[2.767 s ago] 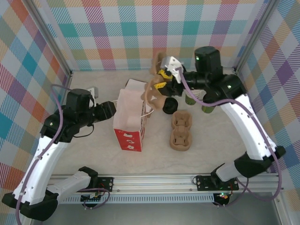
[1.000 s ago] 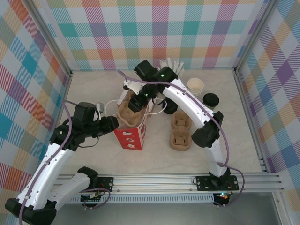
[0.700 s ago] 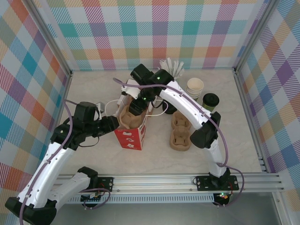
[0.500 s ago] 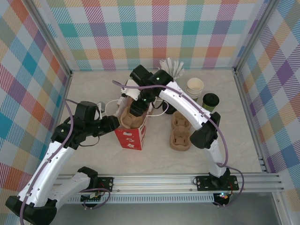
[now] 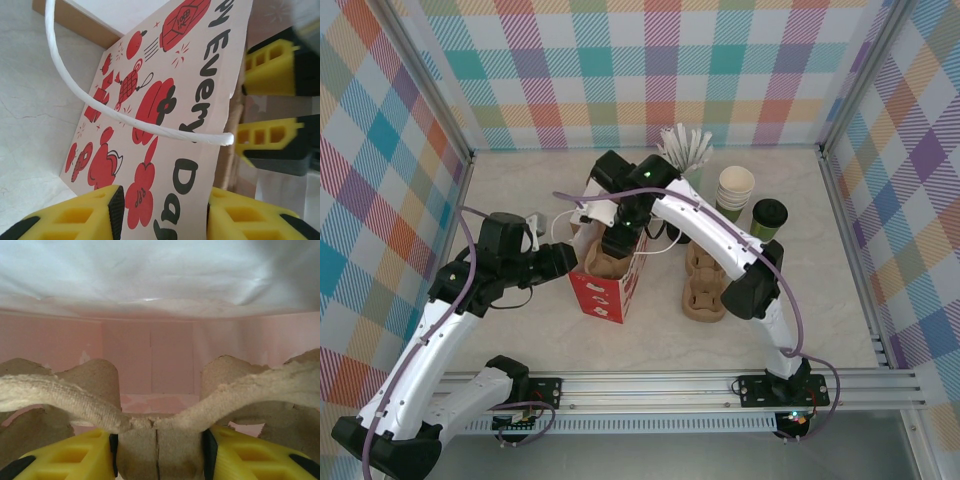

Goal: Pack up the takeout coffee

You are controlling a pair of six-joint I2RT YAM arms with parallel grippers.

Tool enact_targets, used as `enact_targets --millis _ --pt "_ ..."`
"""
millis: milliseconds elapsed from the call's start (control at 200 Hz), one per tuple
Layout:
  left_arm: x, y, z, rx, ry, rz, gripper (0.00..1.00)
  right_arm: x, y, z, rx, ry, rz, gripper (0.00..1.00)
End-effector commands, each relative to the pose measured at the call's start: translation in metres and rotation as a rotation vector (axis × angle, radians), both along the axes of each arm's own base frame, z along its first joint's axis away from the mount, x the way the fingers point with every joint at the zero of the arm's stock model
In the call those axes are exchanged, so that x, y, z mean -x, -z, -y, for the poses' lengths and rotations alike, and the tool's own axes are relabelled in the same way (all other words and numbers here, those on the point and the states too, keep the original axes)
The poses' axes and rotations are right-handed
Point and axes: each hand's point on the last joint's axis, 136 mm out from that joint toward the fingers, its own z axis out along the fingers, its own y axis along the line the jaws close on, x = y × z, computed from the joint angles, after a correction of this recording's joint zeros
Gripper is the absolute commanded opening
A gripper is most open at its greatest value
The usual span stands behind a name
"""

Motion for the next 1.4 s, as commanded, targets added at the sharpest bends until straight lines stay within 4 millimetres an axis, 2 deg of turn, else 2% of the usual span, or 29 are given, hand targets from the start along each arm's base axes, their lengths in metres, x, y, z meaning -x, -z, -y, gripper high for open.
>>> enact_targets --millis 0,285,730,940,1150,1395 --pt "-0.005 -0.023 0.006 0.042 0.026 0.069 0.39 0.003 0.009 0.004 0.047 -0.012 -0.013 0.47" --pt "-0.008 -0.016 0.003 0.023 0.008 0.062 0.20 0.007 0.014 0.008 0.070 -0.016 -0.035 0.46" --pt "-0.012 -0.024 0.001 0.014 0.003 0.101 0.08 0.020 0.022 0.015 0.091 -0.025 -0.057 0.45" --pt "-0.013 -0.024 -0.003 -0.018 0.000 0.116 0.03 0.023 0.004 0.006 -0.006 -0.018 -0.048 0.45" --pt "-0.014 -0.021 -0.005 -0.050 -0.002 0.130 0.02 0.028 -0.001 0.004 -0.035 -0.021 -0.065 0.44" --pt "-0.013 -0.036 -0.004 -0.055 0.018 0.208 0.00 0.030 0.024 0.018 0.082 -0.012 -0.095 0.44"
